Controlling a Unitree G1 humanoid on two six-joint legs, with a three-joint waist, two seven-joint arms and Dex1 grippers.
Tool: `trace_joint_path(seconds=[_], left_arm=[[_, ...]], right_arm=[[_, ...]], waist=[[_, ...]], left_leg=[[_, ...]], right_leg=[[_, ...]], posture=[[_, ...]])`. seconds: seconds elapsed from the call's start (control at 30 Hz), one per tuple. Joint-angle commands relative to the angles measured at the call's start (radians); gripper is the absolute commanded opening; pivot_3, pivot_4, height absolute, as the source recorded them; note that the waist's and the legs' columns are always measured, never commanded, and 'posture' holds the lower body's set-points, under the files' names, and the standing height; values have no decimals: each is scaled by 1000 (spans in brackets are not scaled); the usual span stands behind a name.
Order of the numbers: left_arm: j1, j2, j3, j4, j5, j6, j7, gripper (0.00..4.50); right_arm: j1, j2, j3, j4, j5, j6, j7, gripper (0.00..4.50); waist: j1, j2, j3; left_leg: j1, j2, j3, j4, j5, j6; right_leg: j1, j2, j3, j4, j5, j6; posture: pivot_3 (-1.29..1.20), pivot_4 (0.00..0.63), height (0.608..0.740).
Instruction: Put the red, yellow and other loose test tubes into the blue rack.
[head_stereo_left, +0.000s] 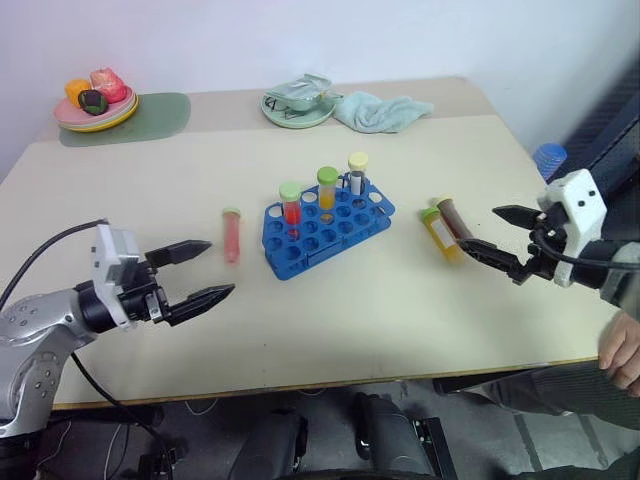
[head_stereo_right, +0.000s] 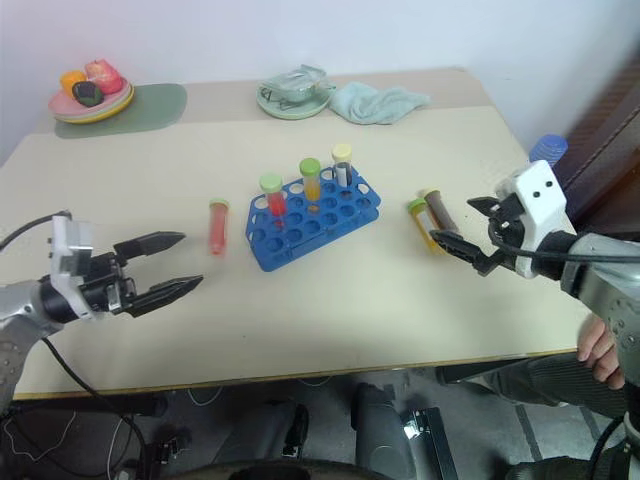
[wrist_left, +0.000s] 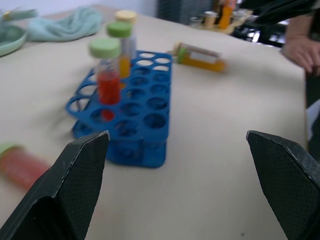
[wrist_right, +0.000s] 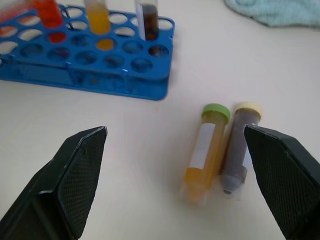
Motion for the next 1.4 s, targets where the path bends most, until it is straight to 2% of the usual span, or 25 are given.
trace_joint_path(seconds=[0.03,0.23,0.43,0.5,0.83,1.17,1.27,1.4], left_arm=[[-65,-4,-38,-27,-12,-19,-16,4500],[-164,-33,-146,-25,37,-33,-8,4500],[-218,-72,-247,-43,101,-36,41,4500],[-227,-90,-269,-70,69,6,60,4500],[-197,-97,-278,-87,94,-5,75,4500],[-187,-96,-277,-93,95,-4,79,4500],[-187,-95,-276,-92,95,-3,80,4500],[-183,-96,-277,-97,96,-1,82,4500]], right_arm=[[-133,-32,87,152,-52,-4,39,4469],[-457,8,306,585,-208,-20,100,4469],[-656,75,432,888,-339,-67,174,4469],[-718,111,469,1008,-395,-107,183,4469],[-869,204,526,1354,-570,-285,229,4469],[-934,264,521,1526,-672,-386,222,4469],[-949,280,514,1551,-687,-401,219,3616],[-966,299,507,1576,-701,-417,213,1663]], waist=[[1,0,0],[-2,0,0],[0,1,0],[0,1,0],[-2,1,1],[-9,1,1],[-16,1,1],[-24,1,1]], left_leg=[[0,0,0,0,0,0],[-2,0,1,0,3,-5],[-3,0,1,-1,2,-4],[-5,0,1,-1,2,-4],[-6,0,1,0,2,-4],[-6,0,1,0,3,-5],[-6,0,1,0,3,-5],[-6,0,1,0,3,-5]], right_leg=[[0,0,0,0,0,0],[-1,0,0,-3,0,0],[-2,0,0,-4,0,0],[-3,0,0,-5,0,0],[-4,0,0,-4,1,1],[-4,0,0,-3,1,1],[-4,0,0,-3,1,1],[-4,0,0,-3,2,1]], posture=[[0,150,740],[0,150,740],[0,150,740],[0,150,740],[0,150,740],[0,150,740],[0,150,740],[0,150,740]])
